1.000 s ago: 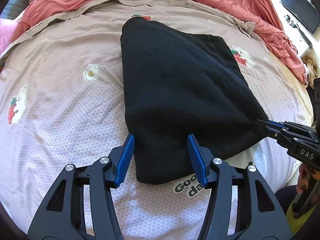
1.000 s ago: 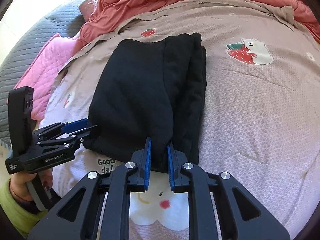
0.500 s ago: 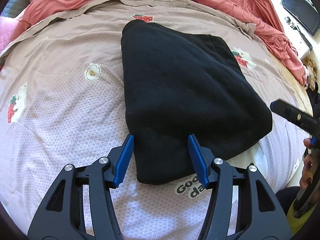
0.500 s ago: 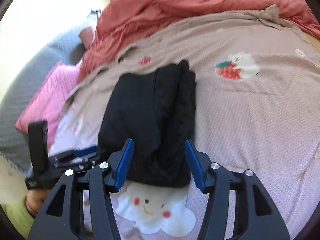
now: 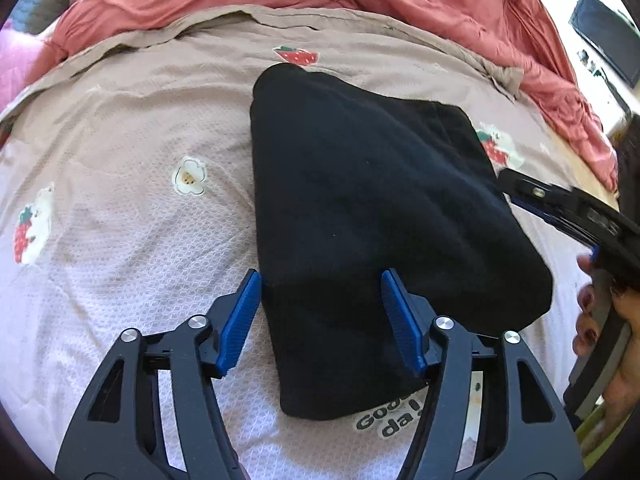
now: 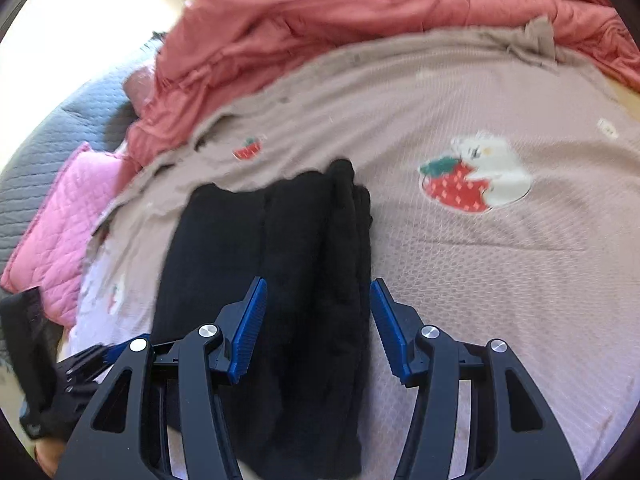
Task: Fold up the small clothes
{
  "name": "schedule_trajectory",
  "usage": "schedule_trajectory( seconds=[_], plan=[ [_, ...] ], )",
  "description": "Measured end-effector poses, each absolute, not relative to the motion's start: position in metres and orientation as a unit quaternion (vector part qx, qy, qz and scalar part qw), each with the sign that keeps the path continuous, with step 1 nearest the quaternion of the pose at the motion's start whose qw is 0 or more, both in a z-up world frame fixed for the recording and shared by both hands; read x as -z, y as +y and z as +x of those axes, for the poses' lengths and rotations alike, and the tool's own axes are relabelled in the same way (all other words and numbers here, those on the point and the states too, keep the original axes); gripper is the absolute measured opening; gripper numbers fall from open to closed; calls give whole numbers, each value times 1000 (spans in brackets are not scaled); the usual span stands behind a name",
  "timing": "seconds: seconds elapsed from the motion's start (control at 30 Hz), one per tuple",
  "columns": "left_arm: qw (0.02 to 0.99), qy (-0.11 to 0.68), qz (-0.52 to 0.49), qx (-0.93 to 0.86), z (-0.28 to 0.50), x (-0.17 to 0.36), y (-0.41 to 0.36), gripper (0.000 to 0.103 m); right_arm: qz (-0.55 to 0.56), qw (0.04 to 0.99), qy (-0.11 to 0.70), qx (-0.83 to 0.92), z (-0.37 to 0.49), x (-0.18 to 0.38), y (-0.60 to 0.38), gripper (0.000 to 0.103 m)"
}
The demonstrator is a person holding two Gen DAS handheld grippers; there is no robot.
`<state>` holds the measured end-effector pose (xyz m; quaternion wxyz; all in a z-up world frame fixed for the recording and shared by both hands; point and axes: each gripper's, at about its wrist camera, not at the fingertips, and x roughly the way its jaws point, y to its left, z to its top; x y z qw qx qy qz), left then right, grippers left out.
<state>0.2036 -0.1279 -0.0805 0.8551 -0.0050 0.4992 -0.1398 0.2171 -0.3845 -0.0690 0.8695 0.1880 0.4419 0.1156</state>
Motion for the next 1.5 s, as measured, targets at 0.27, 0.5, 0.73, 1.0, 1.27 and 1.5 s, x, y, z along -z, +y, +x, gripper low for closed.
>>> schedule_trajectory(
  seconds=[0.27, 0.5, 0.73, 1.0, 1.27, 1.5],
  plan=[
    [858, 494, 2, 142, 204, 83, -128, 57, 119, 875, 439, -164, 224, 66, -357, 13],
    [855, 497, -8, 148, 204, 88, -126, 62, 89, 883, 448, -109, 222, 65, -368, 9],
    [856, 496, -10, 147, 204, 90, -126, 65, 111, 875, 460, -107, 225, 78, -373, 14],
    [857, 495, -8, 145, 204, 88, -127, 65, 149, 868, 466, -86, 224, 80, -386, 45],
    [856, 497, -9, 141, 204, 88, -125, 67, 142, 875, 455, -84, 222, 73, -386, 60],
    [856, 497, -7, 139, 205, 88, -124, 67, 151, 883, 438, -75, 219, 67, -392, 65]
  ],
)
